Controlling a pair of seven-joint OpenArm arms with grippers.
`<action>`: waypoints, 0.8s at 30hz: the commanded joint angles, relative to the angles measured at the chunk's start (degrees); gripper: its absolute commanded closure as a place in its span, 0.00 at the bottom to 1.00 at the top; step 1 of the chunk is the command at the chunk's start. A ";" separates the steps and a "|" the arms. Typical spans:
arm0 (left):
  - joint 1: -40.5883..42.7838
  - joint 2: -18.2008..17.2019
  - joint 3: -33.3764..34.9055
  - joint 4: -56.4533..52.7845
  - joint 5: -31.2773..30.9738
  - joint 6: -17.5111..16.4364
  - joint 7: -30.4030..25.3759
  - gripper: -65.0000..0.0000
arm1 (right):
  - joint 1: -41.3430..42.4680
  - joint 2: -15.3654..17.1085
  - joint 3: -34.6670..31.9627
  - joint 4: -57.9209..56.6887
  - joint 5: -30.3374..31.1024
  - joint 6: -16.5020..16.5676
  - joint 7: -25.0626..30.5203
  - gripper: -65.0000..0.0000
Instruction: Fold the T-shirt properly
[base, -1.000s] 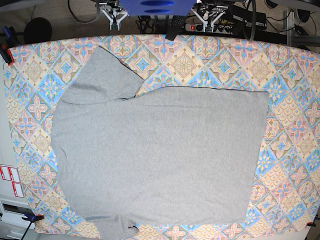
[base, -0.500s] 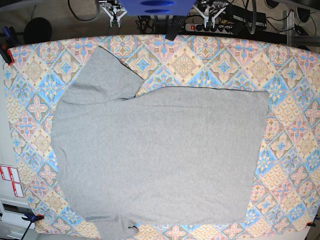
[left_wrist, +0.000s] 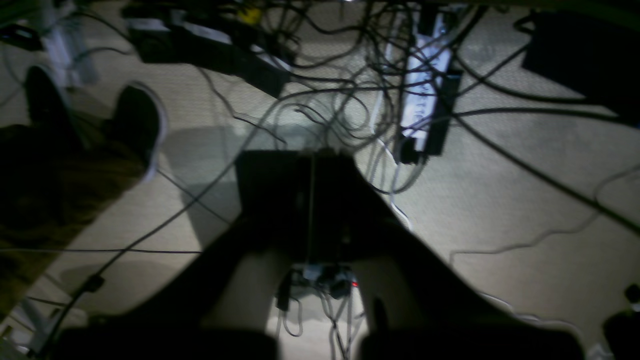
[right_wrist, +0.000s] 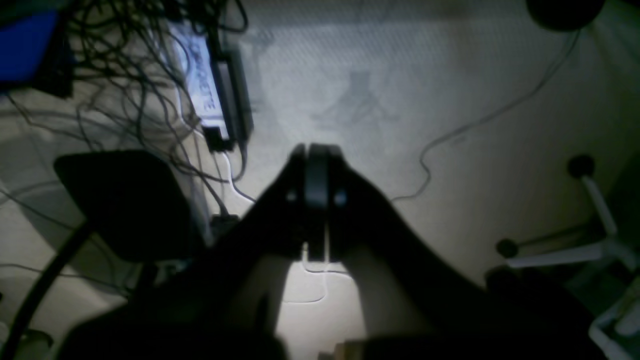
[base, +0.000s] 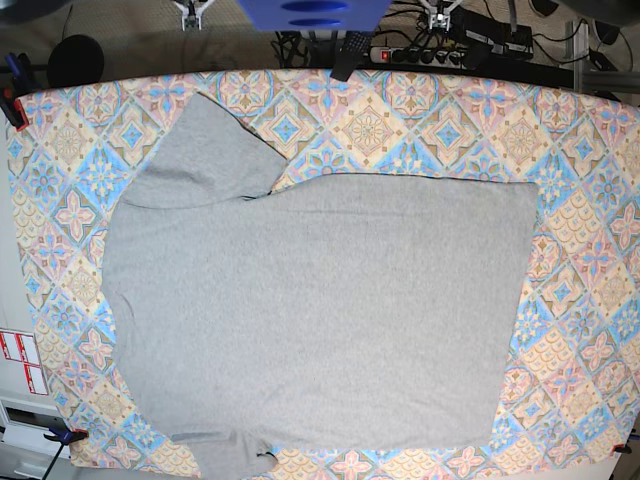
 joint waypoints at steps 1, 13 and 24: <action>2.41 -0.08 0.03 2.78 0.05 0.14 -0.51 1.00 | -2.11 0.56 0.14 2.37 0.01 0.06 0.58 1.00; 21.75 -2.10 -0.05 34.52 0.05 0.23 -0.42 1.00 | -19.25 1.88 7.62 29.53 0.10 0.06 0.23 1.00; 33.09 -2.72 -0.05 67.48 -0.12 0.23 8.37 1.00 | -29.71 1.79 11.66 58.81 0.10 0.06 -7.15 1.00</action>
